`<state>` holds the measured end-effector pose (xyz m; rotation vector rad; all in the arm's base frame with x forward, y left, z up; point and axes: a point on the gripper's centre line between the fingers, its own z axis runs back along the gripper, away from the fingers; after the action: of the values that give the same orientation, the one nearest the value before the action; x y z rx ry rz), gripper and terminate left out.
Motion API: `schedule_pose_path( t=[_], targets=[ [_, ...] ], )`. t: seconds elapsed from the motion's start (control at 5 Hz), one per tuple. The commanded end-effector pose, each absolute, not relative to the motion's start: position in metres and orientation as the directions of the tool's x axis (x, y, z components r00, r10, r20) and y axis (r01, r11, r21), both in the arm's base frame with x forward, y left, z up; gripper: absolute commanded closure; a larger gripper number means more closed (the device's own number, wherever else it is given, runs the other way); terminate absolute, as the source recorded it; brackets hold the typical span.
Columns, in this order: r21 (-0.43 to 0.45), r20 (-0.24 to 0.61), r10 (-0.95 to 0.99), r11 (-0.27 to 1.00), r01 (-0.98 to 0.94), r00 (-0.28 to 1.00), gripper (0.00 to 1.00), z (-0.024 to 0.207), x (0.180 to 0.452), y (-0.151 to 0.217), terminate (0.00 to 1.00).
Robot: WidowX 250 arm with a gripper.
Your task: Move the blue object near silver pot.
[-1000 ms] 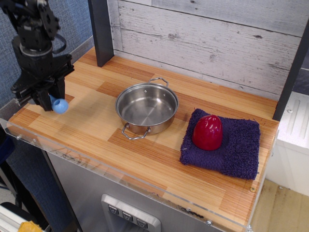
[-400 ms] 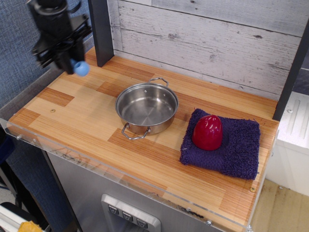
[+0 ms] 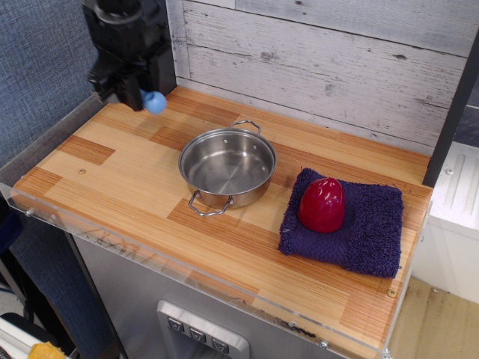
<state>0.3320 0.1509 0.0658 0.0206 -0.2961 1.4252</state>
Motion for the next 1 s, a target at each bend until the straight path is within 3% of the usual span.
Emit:
schedule_pose_path(
  t=[0.0,0.4,0.6,0.8],
  targets=[
    [-0.187,0.243,0.965,0.142,-0.972,0.094,1.0,0.052,0.368,0.138,0.0],
    [-0.183,0.246,0.965,0.141,-0.973,0.094,1.0,0.04,0.388,0.131,0.0],
    [-0.164,0.225,0.97,0.131,-0.978,0.092,1.0,0.036,0.384,0.131,0.0],
    [-0.12,0.206,0.973,0.133,-0.984,0.107,0.0,0.035,0.381,0.132,0.0]
  ],
)
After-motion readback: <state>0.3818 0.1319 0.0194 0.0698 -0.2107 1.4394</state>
